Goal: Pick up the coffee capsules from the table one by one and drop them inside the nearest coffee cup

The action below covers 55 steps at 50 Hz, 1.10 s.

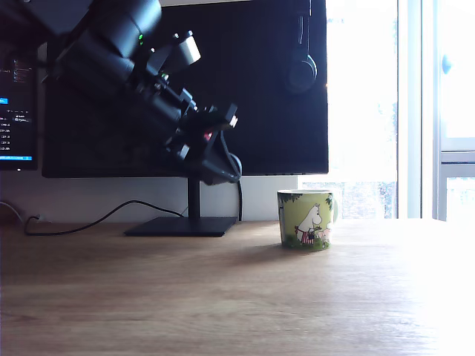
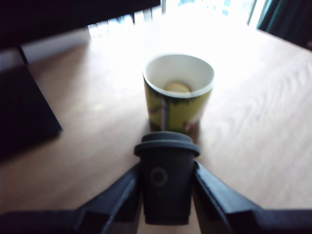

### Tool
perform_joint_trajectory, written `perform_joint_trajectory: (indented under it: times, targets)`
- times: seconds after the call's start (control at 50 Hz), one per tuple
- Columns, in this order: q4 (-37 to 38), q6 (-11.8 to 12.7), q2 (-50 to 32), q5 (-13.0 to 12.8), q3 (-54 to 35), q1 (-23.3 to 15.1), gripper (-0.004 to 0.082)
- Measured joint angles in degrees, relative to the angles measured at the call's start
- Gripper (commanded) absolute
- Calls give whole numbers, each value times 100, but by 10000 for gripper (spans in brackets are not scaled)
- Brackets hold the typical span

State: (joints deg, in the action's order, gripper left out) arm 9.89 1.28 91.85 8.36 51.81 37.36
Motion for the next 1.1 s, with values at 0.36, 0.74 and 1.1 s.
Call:
perform_joint_trajectory:
  times: [0.36,0.74,1.1]
  targets:
    - [-721,0,116,164,1156,0,181]
    - [-1519,-68,1180,291,2542,0,181]
    - [-2197,-153,2256,468,4039,0,181]
